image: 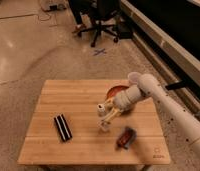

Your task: Stand the bottle upright

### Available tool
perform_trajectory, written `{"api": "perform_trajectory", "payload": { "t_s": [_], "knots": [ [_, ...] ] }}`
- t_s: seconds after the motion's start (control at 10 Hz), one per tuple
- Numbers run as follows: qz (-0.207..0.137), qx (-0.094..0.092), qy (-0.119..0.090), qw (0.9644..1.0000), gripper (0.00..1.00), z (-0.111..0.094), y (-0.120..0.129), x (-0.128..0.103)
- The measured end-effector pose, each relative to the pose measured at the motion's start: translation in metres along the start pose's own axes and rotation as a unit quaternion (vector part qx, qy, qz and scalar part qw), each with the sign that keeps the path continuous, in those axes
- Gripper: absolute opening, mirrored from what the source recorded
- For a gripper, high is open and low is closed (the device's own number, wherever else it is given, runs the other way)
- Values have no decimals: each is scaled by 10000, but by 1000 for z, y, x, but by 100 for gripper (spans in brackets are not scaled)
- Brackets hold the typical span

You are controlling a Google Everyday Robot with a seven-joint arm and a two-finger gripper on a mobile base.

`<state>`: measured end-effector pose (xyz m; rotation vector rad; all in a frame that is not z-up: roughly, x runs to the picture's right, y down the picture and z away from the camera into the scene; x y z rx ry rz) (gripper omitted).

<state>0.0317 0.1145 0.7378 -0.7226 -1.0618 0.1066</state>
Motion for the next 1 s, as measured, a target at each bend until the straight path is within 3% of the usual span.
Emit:
{"api": "perform_trajectory", "payload": {
  "t_s": [0.5, 0.7, 1.0],
  "knots": [
    [-12, 426, -296, 9987, 0, -3, -7, 13],
    [-43, 541, -296, 9981, 3, -3, -5, 17],
    [-8, 612, -318, 9976, 31, 2, 0, 24]
  ]
}}
